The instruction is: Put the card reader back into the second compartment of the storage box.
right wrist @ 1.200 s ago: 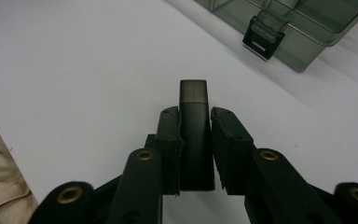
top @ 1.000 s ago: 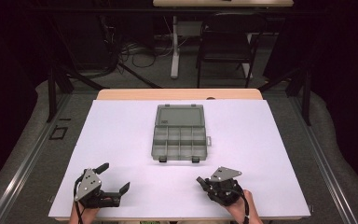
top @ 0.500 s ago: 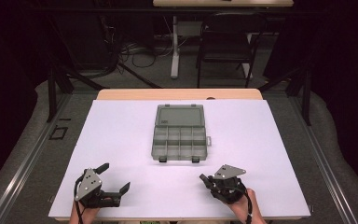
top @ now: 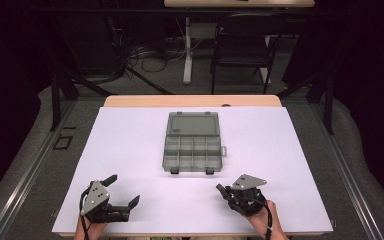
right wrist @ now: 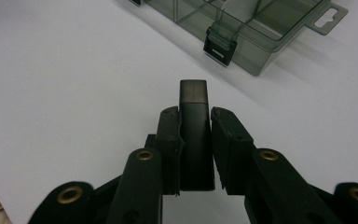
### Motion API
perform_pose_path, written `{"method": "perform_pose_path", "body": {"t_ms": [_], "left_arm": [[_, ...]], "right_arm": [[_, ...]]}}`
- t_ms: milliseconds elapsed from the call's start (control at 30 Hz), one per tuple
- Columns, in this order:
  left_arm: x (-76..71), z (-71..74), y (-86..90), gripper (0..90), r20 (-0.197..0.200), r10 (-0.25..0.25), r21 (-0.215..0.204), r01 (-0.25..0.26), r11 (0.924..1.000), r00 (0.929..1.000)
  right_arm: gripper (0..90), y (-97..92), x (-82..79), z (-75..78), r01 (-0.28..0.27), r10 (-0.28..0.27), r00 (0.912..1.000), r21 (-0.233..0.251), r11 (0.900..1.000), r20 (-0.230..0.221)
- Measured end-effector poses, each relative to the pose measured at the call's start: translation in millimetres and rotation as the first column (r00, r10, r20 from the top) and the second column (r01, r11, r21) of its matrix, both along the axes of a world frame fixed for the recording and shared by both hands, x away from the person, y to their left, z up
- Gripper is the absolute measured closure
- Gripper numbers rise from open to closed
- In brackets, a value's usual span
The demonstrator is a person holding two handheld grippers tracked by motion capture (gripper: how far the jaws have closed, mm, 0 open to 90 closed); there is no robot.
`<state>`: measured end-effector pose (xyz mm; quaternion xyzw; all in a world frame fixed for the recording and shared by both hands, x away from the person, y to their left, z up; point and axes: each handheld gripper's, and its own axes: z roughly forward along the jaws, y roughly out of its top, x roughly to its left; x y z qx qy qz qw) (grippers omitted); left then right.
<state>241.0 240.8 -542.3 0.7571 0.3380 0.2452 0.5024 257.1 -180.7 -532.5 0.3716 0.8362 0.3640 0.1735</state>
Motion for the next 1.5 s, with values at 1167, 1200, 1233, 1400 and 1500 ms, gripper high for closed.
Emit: {"method": "perform_pose_path", "body": {"t_ms": [1167,1200,1233,1400,1500], "left_arm": [[0.3,-0.4,-1.6,0.0,-0.005,0.002,0.006,-0.002,1.0000,1.0000],[0.4,-0.4,-1.6,0.0,-0.006,0.000,0.005,0.000,1.0000,1.0000],[0.5,-0.5,-1.5,0.0,-0.006,0.000,0.005,0.000,1.0000,1.0000],[0.7,-0.6,-1.1,0.0,-0.007,0.001,0.003,0.000,1.0000,1.0000],[1.0,-0.8,-1.5,0.0,-0.010,-0.001,0.003,0.001,1.0000,1.0000]], "right_arm": [[73.3,-14.4,24.9,13.8,0.047,-0.047,0.9975,0.006,0.9989,0.052],[73.3,-14.4,26.1,14.4,0.048,-0.049,0.9973,0.007,0.9988,0.055],[73.3,-14.3,27.2,14.8,0.050,-0.051,0.9972,0.009,0.9987,0.054],[73.2,-13.2,32.2,15.6,0.046,-0.046,0.9978,0.003,0.9990,0.048],[73.3,-13.1,34.1,16.1,0.042,-0.042,0.9978,-0.001,0.9991,0.051]]}}
